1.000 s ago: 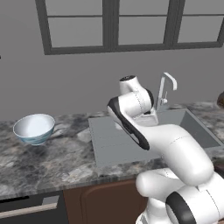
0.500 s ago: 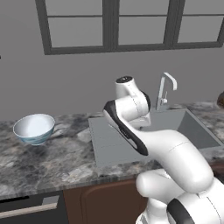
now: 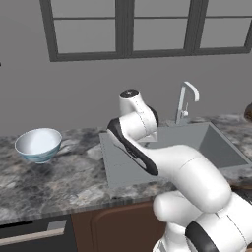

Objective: Pick the mug and place it in the sink. Pick the bowl and place it in the open cabinet and then close the cabinet.

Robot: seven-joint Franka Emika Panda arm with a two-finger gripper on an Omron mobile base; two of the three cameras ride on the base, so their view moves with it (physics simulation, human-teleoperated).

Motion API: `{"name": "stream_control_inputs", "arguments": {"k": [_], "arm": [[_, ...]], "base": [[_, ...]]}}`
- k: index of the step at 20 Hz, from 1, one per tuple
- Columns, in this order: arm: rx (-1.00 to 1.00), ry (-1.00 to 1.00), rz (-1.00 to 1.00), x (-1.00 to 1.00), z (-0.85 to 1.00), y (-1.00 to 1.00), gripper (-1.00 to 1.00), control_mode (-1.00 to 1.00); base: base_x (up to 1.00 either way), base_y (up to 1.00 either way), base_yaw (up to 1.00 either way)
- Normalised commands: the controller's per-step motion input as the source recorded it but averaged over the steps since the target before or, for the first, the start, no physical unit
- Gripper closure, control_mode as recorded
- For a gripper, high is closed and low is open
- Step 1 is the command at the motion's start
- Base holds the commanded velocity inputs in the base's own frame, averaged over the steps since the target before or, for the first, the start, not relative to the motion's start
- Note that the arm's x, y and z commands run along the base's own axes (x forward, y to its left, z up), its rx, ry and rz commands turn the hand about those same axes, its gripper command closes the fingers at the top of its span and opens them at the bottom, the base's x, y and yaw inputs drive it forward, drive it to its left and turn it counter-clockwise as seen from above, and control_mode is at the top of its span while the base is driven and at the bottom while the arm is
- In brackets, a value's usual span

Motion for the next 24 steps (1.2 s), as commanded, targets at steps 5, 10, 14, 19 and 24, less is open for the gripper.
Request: {"name": "stream_control_inputs", "arguments": {"k": [5,10,14,19,24], "arm": [[-0.01,0.04,0.13,0.59,0.0,0.67,-1.0,-1.0],[0.03,0.0,0.05,0.39,0.0,0.57,-1.0,-1.0],[0.1,0.03,0.0,0.29,0.0,0.61,-1.0,-1.0],[0.16,0.01,0.0,0.21,-0.01,0.52,-1.0,-1.0],[0.08,-0.03,0.0,0.0,-0.08,0.35,-1.0,-1.0]], "base": [[0.0,0.0,0.0],[0.0,0.0,0.0],[0.0,0.0,0.0],[0.0,0.0,0.0],[0.0,0.0,0.0]]}}
